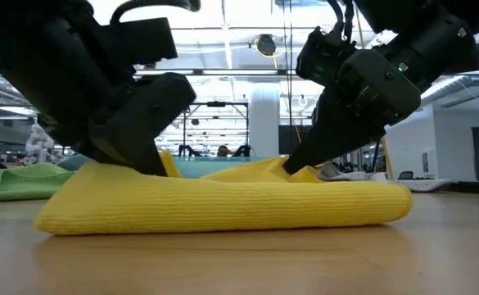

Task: Fold microfiber towels
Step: Fold the yellow microfiber cloth

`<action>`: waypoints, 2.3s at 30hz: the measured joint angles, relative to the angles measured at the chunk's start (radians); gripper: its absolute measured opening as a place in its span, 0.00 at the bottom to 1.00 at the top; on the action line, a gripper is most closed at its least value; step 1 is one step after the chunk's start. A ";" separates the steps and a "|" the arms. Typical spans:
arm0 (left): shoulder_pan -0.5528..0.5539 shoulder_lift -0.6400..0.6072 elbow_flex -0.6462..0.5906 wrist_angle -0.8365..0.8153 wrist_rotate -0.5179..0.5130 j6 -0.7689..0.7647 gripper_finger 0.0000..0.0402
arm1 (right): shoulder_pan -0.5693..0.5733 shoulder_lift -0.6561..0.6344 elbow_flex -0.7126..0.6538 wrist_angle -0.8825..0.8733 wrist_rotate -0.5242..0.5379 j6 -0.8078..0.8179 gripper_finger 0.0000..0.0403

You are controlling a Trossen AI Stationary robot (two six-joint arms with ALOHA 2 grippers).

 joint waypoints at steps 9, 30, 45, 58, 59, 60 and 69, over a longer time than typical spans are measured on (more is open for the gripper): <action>0.012 0.000 0.000 -0.016 0.011 0.002 0.24 | 0.000 -0.014 0.000 -0.027 0.057 0.003 0.24; -0.030 -0.195 0.000 -0.004 -0.058 -0.013 0.44 | 0.140 -0.138 -0.152 0.292 0.050 -0.123 0.23; 0.075 -0.090 -0.001 0.168 0.042 0.227 0.35 | 0.094 0.091 -0.196 0.696 -0.054 -0.209 0.06; 0.094 -0.133 -0.078 0.064 0.150 0.301 0.10 | 0.021 0.294 -0.044 0.738 -0.161 -0.198 0.01; 0.097 -0.133 -0.100 0.084 0.165 0.299 0.09 | 0.019 0.298 -0.042 0.729 -0.161 -0.192 0.01; 0.098 -0.133 -0.127 0.113 0.172 0.302 0.09 | 0.016 0.298 -0.043 0.707 -0.161 -0.187 0.01; 0.078 -0.139 -0.268 0.204 0.159 0.232 0.09 | 0.007 0.293 -0.042 0.544 -0.101 -0.133 0.01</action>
